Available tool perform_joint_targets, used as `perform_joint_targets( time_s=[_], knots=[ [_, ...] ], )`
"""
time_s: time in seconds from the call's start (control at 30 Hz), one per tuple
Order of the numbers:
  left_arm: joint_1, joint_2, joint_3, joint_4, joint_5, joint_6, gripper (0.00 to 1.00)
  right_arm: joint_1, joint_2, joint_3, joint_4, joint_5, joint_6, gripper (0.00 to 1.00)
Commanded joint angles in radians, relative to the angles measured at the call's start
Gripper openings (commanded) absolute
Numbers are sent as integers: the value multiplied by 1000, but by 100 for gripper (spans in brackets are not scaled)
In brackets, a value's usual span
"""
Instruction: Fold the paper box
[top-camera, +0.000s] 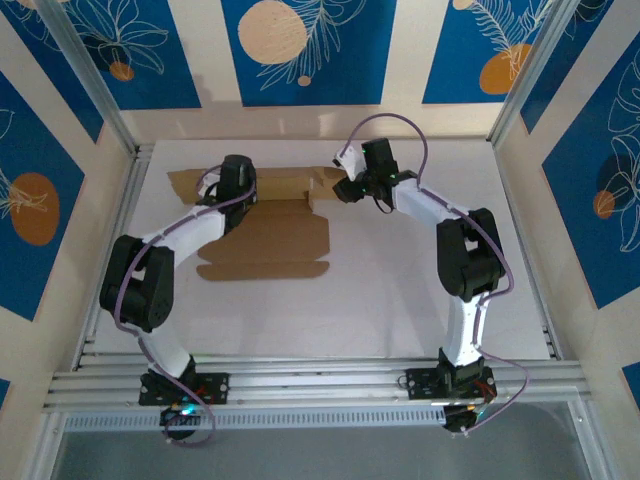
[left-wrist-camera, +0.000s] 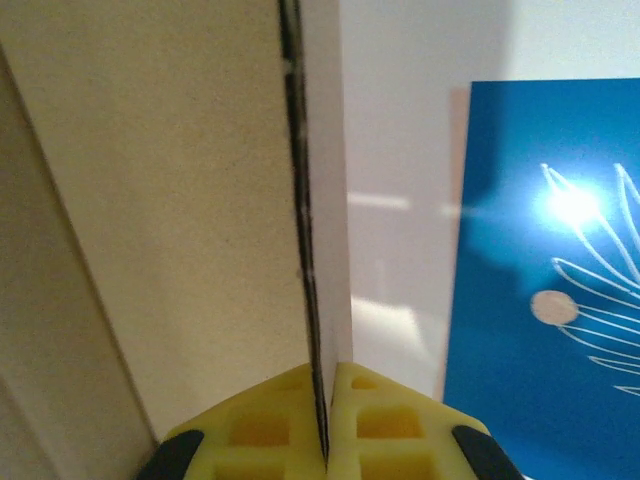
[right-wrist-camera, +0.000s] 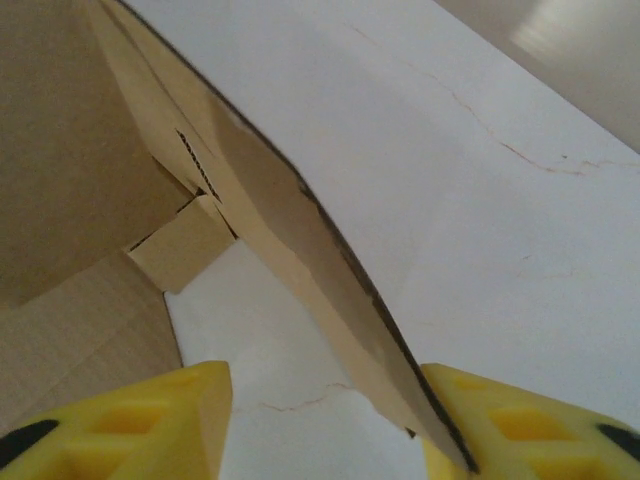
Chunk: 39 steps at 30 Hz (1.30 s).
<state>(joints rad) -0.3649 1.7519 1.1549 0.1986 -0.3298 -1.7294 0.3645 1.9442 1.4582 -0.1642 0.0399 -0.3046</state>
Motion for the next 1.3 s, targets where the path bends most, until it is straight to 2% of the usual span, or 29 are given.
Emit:
perform_joint_targets(
  time_s=[0.0, 0.13, 0.27, 0.47, 0.57, 0.67, 0.77, 0.9, 1.03, 1.13, 1.23, 1.27],
  knots=[
    [-26, 83, -113, 134, 82, 6, 0, 4, -85, -89, 143, -67, 64, 45],
    [-32, 97, -163, 364, 74, 77, 0, 6, -121, -171, 251, -74, 150, 39],
    [-35, 117, -223, 553, 87, 99, 0, 17, -122, -195, 271, -81, 183, 36],
    [-35, 124, -262, 589, 70, 116, 0, 66, -130, -213, 249, -95, 230, 37],
    [-35, 129, -268, 606, 73, 118, 0, 81, -135, -212, 231, -124, 306, 38],
    [-35, 124, -279, 606, 67, 124, 0, 80, -152, -238, 254, -207, 405, 41],
    [-33, 118, -278, 593, 64, 128, 0, 66, -169, -255, 276, -363, 484, 48],
    [-27, 117, -272, 581, 80, 127, 0, 11, -183, -260, 281, -495, 530, 57],
    [-10, 130, -257, 565, 129, 147, 0, -68, -214, -263, 276, -535, 519, 59],
    [-5, 153, -251, 575, 172, 148, 0, -163, -226, -247, 308, -631, 614, 59],
    [-1, 155, -251, 547, 179, 159, 0, -249, -235, -208, 309, -635, 704, 59],
    [1, 155, -251, 547, 182, 166, 0, -270, -239, -206, 309, -591, 711, 58]
  ],
)
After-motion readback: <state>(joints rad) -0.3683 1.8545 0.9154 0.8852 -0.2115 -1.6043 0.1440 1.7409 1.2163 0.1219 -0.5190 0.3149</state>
